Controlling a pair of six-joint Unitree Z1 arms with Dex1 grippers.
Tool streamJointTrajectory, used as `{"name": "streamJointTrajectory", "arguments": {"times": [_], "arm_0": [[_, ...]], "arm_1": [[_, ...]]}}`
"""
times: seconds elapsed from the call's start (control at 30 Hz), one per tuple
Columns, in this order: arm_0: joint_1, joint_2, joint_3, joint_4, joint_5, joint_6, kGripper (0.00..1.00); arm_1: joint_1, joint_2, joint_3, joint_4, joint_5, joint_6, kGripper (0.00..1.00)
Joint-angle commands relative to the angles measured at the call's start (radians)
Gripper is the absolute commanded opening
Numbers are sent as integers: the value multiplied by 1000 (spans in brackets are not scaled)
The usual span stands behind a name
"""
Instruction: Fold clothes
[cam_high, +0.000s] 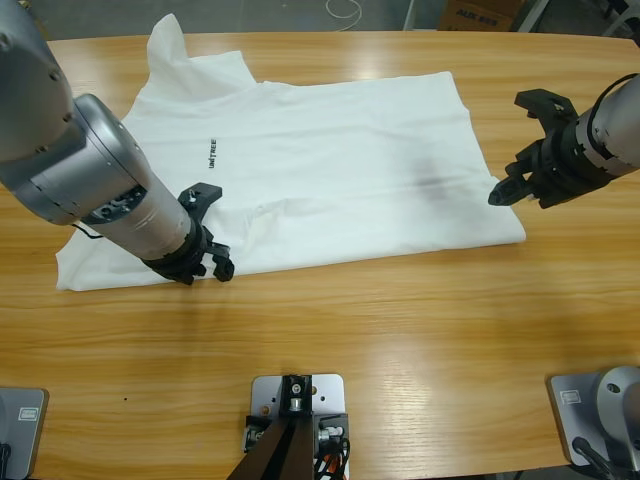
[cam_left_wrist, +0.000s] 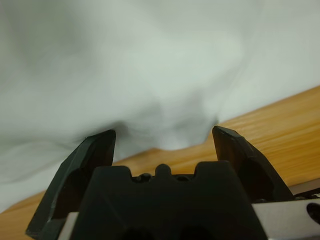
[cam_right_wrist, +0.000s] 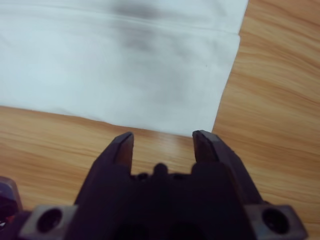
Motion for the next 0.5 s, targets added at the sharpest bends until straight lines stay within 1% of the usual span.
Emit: {"name": "streamJointTrajectory", "arguments": {"times": [0.03, 0.1, 0.13, 0.23, 0.27, 0.3, 0.37, 0.4, 0.43, 0.5], "arm_0": [[-31, 53, 57, -54, -39, -7, 757], [-32, -24, 55, -50, -38, -7, 755], [-32, -78, 50, -48, -35, -6, 752], [-32, -196, 11, 0, -34, -5, 753], [-35, -216, 9, 18, -29, -5, 755], [-35, -225, 16, 33, -16, -5, 756], [-35, -233, 41, 69, 25, -7, 754], [-33, -238, 42, 111, 53, -17, 738], [-28, -244, 42, 147, 78, -56, 724], [-16, -249, 52, 201, 128, -166, 727]], "arm_1": [[10, -27, 39, -21, 18, 16, 490], [10, -33, 36, -21, 16, 16, 496], [10, -38, 36, -21, 16, 17, 525], [10, -44, 36, -21, 12, 41, 795], [10, -44, 35, -22, 11, 48, 860], [10, -44, 31, -23, 8, 52, 881], [10, -46, 20, -26, 1, 56, 877], [10, -44, 8, -26, 1, 55, 871], [9, -37, -5, -25, 0, 54, 867], [1, -1, -29, -12, 4, 55, 872]]}}
